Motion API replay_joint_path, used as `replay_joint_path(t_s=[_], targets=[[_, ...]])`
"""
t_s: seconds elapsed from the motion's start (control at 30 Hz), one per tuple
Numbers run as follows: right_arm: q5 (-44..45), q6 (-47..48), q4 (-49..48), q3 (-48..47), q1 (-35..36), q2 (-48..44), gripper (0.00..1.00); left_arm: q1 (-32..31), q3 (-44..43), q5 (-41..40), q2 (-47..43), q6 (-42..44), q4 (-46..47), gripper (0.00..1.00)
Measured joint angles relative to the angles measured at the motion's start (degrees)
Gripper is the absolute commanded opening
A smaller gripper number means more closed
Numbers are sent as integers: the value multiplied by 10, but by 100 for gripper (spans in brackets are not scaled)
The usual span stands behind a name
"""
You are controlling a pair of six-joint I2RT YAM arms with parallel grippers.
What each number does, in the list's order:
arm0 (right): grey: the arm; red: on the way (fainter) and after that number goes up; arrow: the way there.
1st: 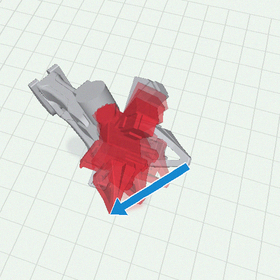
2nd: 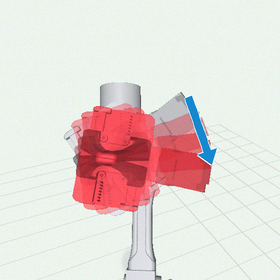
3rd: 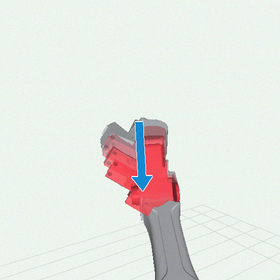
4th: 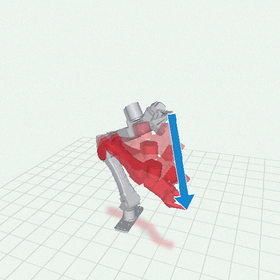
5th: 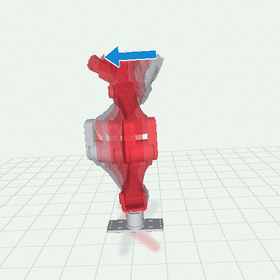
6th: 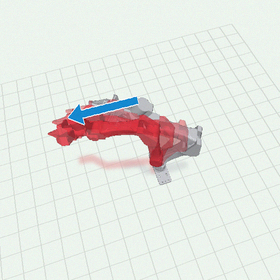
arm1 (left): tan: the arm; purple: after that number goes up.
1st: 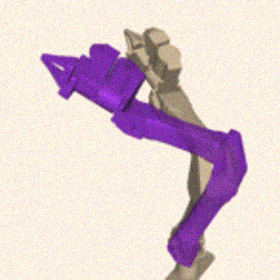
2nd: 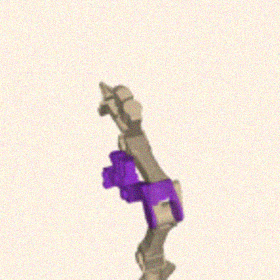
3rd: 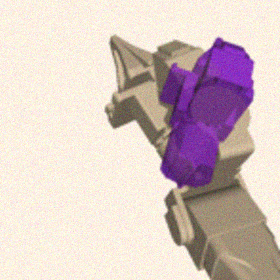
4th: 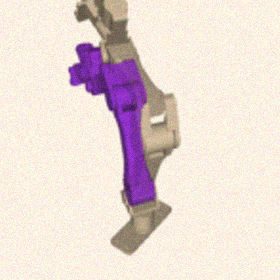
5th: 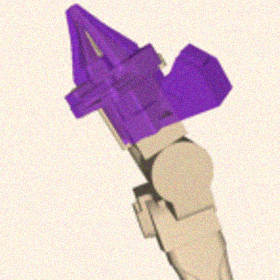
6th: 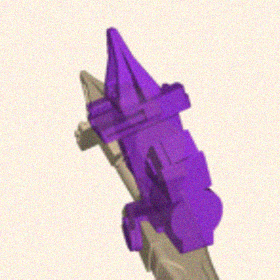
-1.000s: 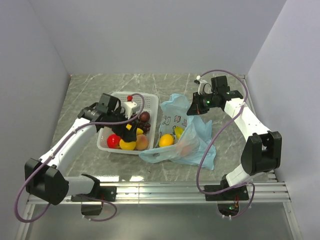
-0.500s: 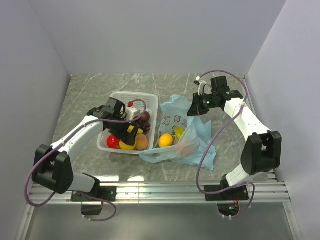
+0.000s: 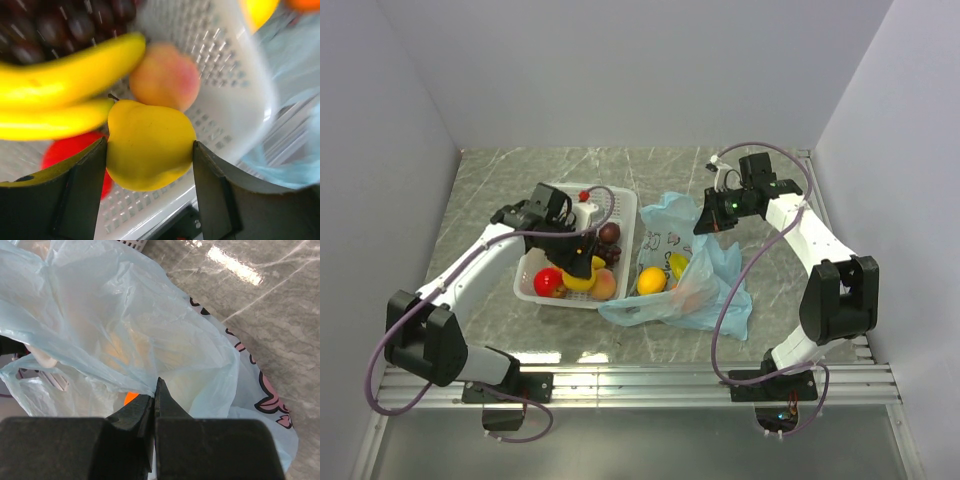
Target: Place the fake fruits into the plastic bag and tie a complex knot
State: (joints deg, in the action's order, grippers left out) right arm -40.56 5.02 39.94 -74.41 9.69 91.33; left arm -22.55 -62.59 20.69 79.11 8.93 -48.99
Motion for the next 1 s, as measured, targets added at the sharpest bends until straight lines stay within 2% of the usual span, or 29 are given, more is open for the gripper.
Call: replay_joint_path(t_s=[0.2, 0.3, 0.4, 0.43, 0.47, 0.5, 0.53, 0.6, 0.73, 0.9, 1.0], targets=[[0, 0, 2, -6, 0, 0, 0, -7, -116, 34, 1, -21, 19, 54], [-3, -1, 1, -7, 0, 4, 0, -43, -155, 42, 12, -46, 75, 56], [-7, -3, 2, -16, 0, 15, 0, -113, -175, 40, 52, -81, 149, 57], [-7, -2, 2, -19, 0, 18, 0, -136, -181, 37, 70, -90, 174, 63], [-6, -2, 4, -24, 0, 20, 0, -161, -188, 31, 96, -103, 200, 74], [-6, -2, 4, -26, 0, 20, 0, -182, -195, 25, 122, -115, 226, 75], [-6, -2, 6, -29, 0, 20, 0, -200, -208, 18, 154, -128, 244, 87], [-7, 0, 8, -36, 0, 20, 0, -225, -241, 4, 221, -143, 272, 99], [-7, 2, 9, -40, 0, 20, 0, -232, -265, -23, 283, -170, 291, 99], [-6, 5, 12, -40, 0, 20, 0, -223, -248, -27, 245, -171, 294, 99], [-6, 5, 11, -39, 0, 20, 0, -212, -174, -19, 140, -167, 293, 98]])
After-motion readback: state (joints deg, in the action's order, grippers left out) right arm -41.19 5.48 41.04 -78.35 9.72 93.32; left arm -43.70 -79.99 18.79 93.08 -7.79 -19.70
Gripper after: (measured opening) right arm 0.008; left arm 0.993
